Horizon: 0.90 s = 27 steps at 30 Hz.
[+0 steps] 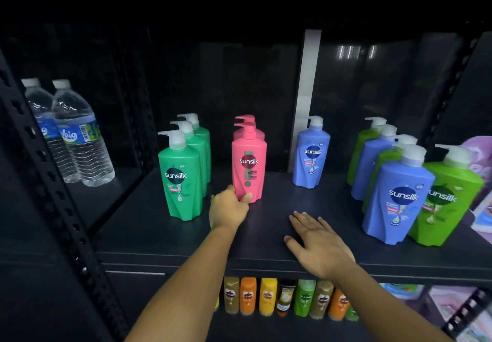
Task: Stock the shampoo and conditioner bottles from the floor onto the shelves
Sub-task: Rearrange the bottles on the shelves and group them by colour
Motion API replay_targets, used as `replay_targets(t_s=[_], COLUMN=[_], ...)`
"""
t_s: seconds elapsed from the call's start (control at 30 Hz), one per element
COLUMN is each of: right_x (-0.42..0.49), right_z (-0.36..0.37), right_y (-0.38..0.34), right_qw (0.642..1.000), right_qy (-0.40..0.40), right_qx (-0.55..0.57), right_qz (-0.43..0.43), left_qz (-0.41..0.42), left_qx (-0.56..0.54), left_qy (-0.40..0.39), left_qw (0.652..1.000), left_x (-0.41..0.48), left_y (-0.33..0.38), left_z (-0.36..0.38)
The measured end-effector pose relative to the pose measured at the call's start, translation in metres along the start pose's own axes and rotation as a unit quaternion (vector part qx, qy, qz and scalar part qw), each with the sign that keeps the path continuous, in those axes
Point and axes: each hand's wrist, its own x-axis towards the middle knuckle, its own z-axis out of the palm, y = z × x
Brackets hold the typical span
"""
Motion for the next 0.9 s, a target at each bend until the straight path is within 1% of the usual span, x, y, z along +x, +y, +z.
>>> replay_targets(t_s=[0.07, 0.17, 0.27, 0.37, 0.43, 0.5, 0.57, 0.63, 0.7, 0.73, 0.8, 0.9], right_x=[0.0, -0.002, -0.002, -0.004, -0.009, -0.017, -0.021, -0.022, -0.023, -0.024, -0.03, -0.044], right_z=[0.0, 0.0, 0.001, 0.004, 0.006, 0.007, 0.009, 0.011, 0.014, 0.015, 0.017, 0.016], right_y=[0.0, 0.001, 0.001, 0.002, 0.002, 0.0, -0.003, -0.004, -0.001, 0.001, 0.006, 0.021], right_qw=[1.0, 1.0, 1.0, 0.998, 0.993, 0.983, 0.974, 0.964, 0.947, 0.934, 0.898, 0.83], right_qy=[0.008, 0.014, 0.027, 0.051, 0.098, 0.159, 0.205, 0.244, 0.288, 0.314, 0.374, 0.465], right_qx=[0.003, 0.004, 0.005, 0.033, 0.06, 0.067, 0.062, 0.065, 0.097, 0.123, 0.188, 0.251], right_qz=[0.0, -0.002, -0.002, 0.005, 0.028, 0.057, 0.072, 0.084, 0.104, 0.116, 0.138, 0.178], left_qz=[-0.007, 0.005, 0.064, 0.156, 0.204, 0.226, 0.23, 0.215, 0.21, 0.214, 0.228, 0.226], left_qx=[0.012, 0.018, 0.0, 0.032, 0.058, 0.073, 0.082, 0.099, 0.121, 0.127, 0.137, 0.145], left_qy=[0.017, 0.008, -0.045, -0.114, -0.139, -0.159, -0.181, -0.231, -0.272, -0.279, -0.282, -0.281], left_qw=[1.0, 1.0, 0.997, 0.981, 0.967, 0.958, 0.953, 0.944, 0.931, 0.927, 0.922, 0.921], left_x=[-0.01, -0.028, -0.044, -0.057, -0.062, -0.065, -0.064, -0.062, -0.057, -0.055, -0.053, -0.054], left_y=[0.004, 0.009, 0.012, 0.018, 0.024, 0.032, 0.039, 0.041, 0.039, 0.038, 0.037, 0.037], left_z=[-0.008, -0.016, -0.019, -0.015, -0.008, 0.0, 0.008, 0.017, 0.022, 0.023, 0.022, 0.023])
